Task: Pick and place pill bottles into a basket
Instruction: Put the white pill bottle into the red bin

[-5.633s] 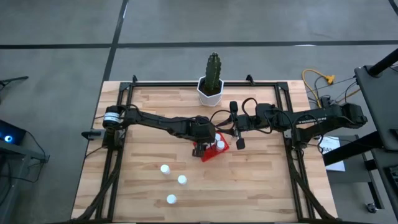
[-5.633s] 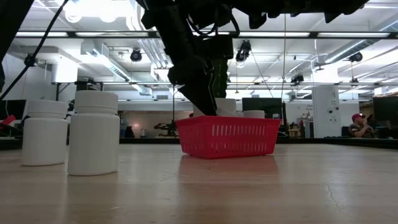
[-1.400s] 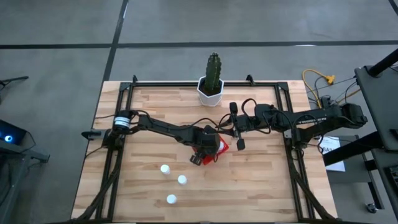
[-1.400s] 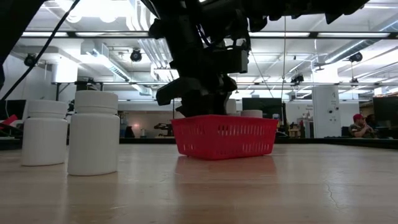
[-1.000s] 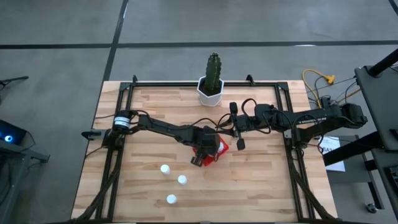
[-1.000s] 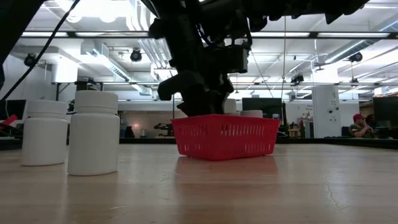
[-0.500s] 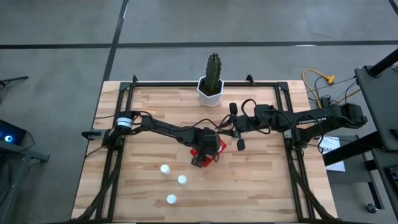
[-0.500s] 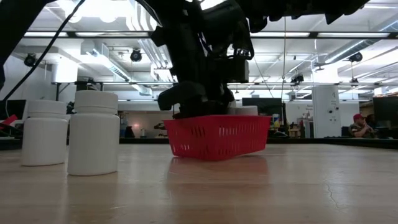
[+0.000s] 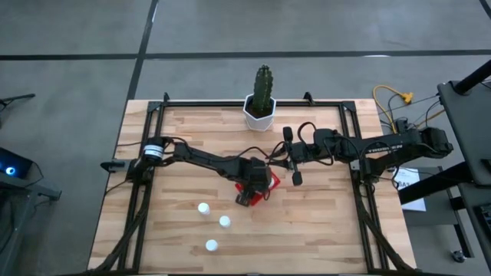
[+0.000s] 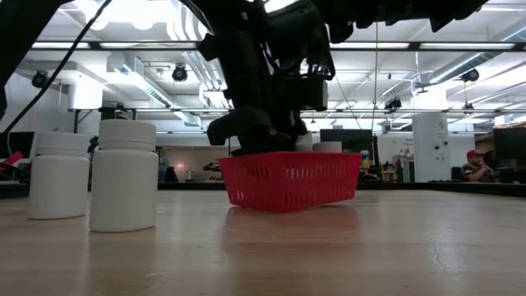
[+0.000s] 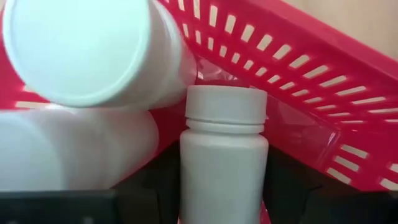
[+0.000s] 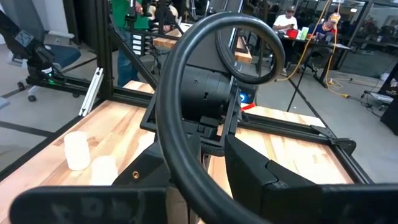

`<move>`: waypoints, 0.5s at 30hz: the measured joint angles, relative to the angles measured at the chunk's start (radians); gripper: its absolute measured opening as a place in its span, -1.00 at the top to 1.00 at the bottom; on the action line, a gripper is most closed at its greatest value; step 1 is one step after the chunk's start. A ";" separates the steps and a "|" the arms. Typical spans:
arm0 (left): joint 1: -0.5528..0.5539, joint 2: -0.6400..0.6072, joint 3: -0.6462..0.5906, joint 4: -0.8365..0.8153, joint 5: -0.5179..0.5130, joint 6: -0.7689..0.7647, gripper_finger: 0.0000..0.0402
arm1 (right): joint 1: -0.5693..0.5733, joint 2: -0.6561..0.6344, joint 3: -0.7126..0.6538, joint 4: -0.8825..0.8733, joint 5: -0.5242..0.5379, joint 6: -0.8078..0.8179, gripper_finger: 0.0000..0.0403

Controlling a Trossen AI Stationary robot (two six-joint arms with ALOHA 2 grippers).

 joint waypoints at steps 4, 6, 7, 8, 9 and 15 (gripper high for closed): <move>-0.002 -0.015 -0.001 -0.008 -0.005 -0.001 0.23 | 0.000 -0.001 0.000 0.002 0.002 0.000 0.68; -0.007 -0.022 0.004 -0.020 -0.004 -0.001 0.21 | 0.000 -0.001 0.000 0.003 0.003 0.000 0.68; -0.009 -0.027 0.004 -0.025 -0.004 -0.001 0.21 | 0.000 -0.001 0.000 0.002 0.003 0.000 0.68; -0.012 -0.032 0.004 -0.027 -0.003 -0.001 0.21 | 0.000 -0.001 0.000 0.003 0.003 0.000 0.68; -0.015 -0.036 0.004 -0.025 -0.003 -0.001 0.21 | 0.000 -0.001 0.000 0.003 0.004 0.000 0.68; -0.033 -0.074 0.005 -0.056 -0.023 -0.015 0.21 | 0.000 -0.001 0.000 0.010 0.003 0.000 0.68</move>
